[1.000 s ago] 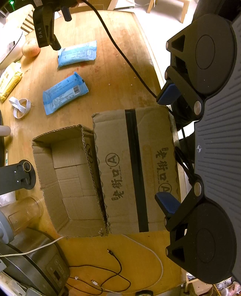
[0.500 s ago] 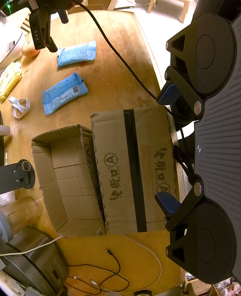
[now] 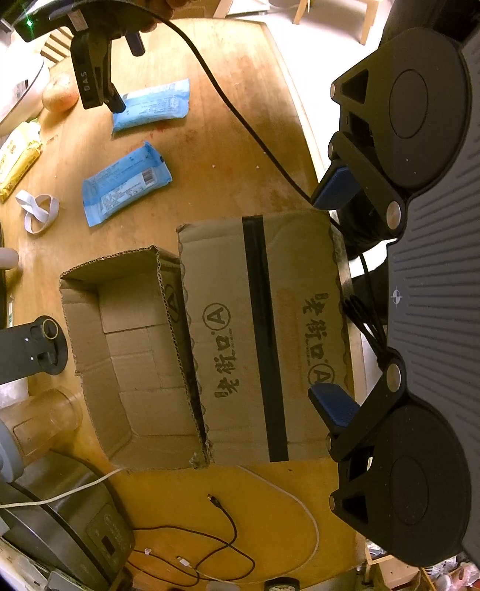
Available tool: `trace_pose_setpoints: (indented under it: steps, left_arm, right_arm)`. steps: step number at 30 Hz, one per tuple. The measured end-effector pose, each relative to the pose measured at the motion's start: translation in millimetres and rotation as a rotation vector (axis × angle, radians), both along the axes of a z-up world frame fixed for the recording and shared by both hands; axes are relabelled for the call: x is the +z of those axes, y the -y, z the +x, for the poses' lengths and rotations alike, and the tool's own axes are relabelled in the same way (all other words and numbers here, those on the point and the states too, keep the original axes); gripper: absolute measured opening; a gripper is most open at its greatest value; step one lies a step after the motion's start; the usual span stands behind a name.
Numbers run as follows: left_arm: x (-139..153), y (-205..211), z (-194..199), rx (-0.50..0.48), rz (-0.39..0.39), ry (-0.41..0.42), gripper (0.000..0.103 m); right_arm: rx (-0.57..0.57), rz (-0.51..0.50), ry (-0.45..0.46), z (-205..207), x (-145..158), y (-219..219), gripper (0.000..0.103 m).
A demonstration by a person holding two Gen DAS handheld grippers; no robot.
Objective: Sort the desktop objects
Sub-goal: 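Lower the open right gripper over the larger blue packet, then close the right gripper on the larger blue packet's end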
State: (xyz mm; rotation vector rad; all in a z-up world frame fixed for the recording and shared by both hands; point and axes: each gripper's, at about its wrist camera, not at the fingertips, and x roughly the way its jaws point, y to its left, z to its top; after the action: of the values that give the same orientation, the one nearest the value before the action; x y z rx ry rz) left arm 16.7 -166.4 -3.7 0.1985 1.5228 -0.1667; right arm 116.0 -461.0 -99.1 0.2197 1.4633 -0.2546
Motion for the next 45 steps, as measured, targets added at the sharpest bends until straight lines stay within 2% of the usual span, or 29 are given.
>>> trace_pose_setpoints:
  steps: [30,45]
  left_arm:
    - [-2.2,3.0,-1.3,-0.003,0.017,-0.015,0.103]
    - [-4.2,6.4,1.5,-0.011,0.022,-0.022,0.103]
  right_arm:
    - [-0.022,0.027,-0.038,-1.7,-53.0,3.4,0.103]
    - [-0.02,0.026,-0.048,-1.0,-67.6,8.3,0.103]
